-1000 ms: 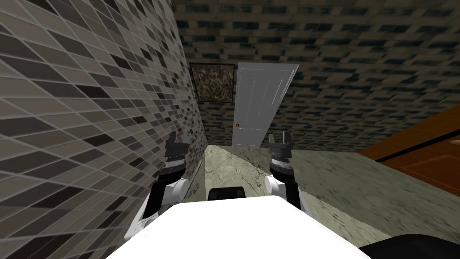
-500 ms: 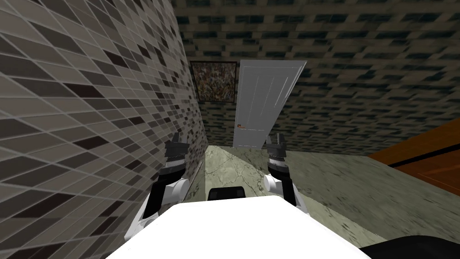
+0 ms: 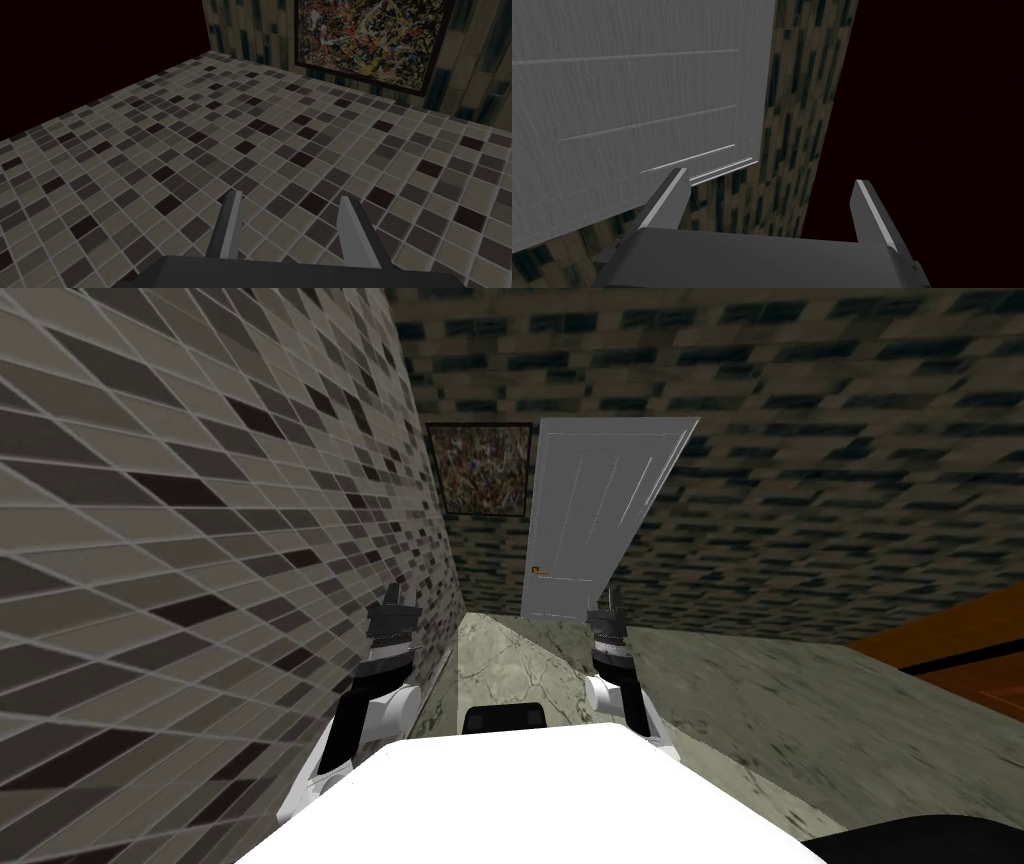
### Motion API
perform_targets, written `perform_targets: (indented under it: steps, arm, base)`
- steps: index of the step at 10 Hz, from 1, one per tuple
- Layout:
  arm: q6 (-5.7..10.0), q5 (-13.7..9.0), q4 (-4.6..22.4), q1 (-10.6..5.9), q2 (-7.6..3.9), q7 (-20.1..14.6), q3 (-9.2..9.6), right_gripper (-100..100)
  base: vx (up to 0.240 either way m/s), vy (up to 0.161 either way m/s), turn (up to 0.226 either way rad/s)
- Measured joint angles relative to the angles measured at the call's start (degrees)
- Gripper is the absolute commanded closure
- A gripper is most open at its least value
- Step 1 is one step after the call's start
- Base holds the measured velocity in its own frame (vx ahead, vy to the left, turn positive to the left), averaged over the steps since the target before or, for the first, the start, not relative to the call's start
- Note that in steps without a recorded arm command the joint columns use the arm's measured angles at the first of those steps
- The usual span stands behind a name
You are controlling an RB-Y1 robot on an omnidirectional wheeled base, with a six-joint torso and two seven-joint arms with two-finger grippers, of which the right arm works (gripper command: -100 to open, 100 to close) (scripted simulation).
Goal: Pull the door open
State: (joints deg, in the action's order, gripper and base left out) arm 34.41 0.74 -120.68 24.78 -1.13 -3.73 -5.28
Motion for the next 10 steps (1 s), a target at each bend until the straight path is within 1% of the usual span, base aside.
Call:
perform_targets:
  steps: [3,4,5,7,9,10]
  arm:
    - [0.92,-0.6,4.0,-0.93,-0.95,-0.1,-0.40,-100]
    - [1.25,-1.0,5.8,-1.59,-1.57,-0.3,-0.89,-100]
    - [1.44,-1.1,7.7,-2.54,-1.74,-0.2,-1.00,-100]
    - [2.13,-1.6,10.8,-3.22,-2.43,-0.2,-1.32,-100]
    - [2.42,-2.0,14.0,-4.60,-2.91,-0.1,-1.61,-100]
    - [2.92,-2.3,15.6,-4.74,-3.41,-0.3,-1.90,-100]
  base:
    - [0.088,-0.009,0.057]
    - [0.095,-0.008,0.068]
    - [0.091,-0.011,0.058]
    - [0.093,-0.002,0.061]
    - [0.089,0.002,0.073]
    - [0.096,-0.013,0.071]
